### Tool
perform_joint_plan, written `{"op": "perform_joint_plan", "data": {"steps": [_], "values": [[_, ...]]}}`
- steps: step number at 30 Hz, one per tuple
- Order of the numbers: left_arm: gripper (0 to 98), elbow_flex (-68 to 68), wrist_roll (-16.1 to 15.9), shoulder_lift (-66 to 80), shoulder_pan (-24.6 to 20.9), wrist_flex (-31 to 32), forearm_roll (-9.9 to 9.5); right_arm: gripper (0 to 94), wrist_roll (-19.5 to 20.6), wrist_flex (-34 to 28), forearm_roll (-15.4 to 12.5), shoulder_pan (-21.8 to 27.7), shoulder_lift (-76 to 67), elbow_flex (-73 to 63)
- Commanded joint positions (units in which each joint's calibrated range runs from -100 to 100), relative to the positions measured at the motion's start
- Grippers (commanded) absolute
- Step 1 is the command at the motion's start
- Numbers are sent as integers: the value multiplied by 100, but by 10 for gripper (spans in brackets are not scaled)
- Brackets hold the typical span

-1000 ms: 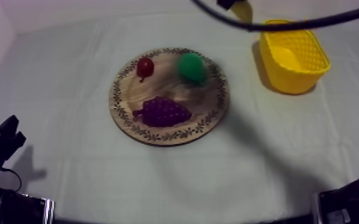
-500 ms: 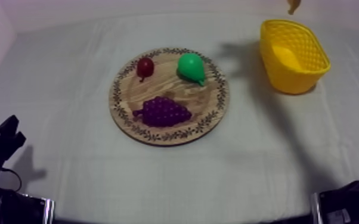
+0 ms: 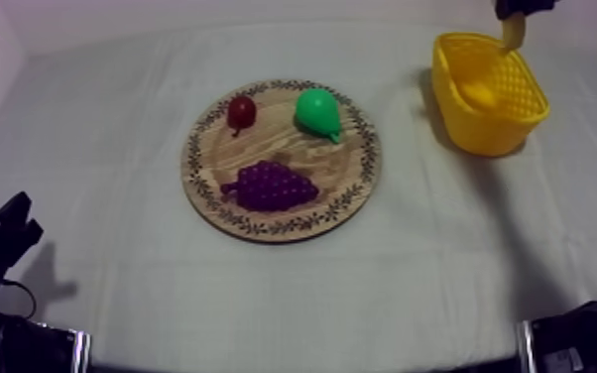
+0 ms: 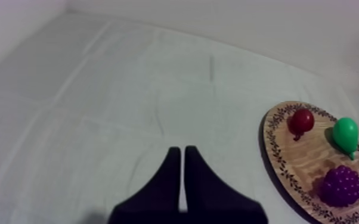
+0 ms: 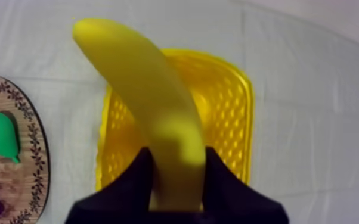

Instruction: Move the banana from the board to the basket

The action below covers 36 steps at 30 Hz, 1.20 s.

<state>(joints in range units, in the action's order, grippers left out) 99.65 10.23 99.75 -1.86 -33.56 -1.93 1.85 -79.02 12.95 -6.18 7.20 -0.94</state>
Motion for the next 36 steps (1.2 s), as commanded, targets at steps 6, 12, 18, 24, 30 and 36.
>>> {"op": "perform_joint_plan", "data": {"steps": [6, 12, 18, 24, 30, 36], "values": [[0, 1, 0, 0, 2, 2, 0, 52, 97, 257, 40, 167, 480, 395], [0, 1, 0, 0, 2, 2, 0, 52, 82, 528, 43, 277, 961, 610], [0, 1, 0, 0, 2, 2, 0, 83, 36, 717, 15, 359, 1376, 662], [0, 1, 0, 0, 2, 2, 0, 339, -100, 813, -29, 450, 1516, 562], [0, 1, 0, 0, 2, 2, 0, 456, -171, 904, -37, 440, 1303, 690], [0, 1, 0, 0, 2, 2, 0, 460, -218, 922, -57, 354, 807, 921]]}}
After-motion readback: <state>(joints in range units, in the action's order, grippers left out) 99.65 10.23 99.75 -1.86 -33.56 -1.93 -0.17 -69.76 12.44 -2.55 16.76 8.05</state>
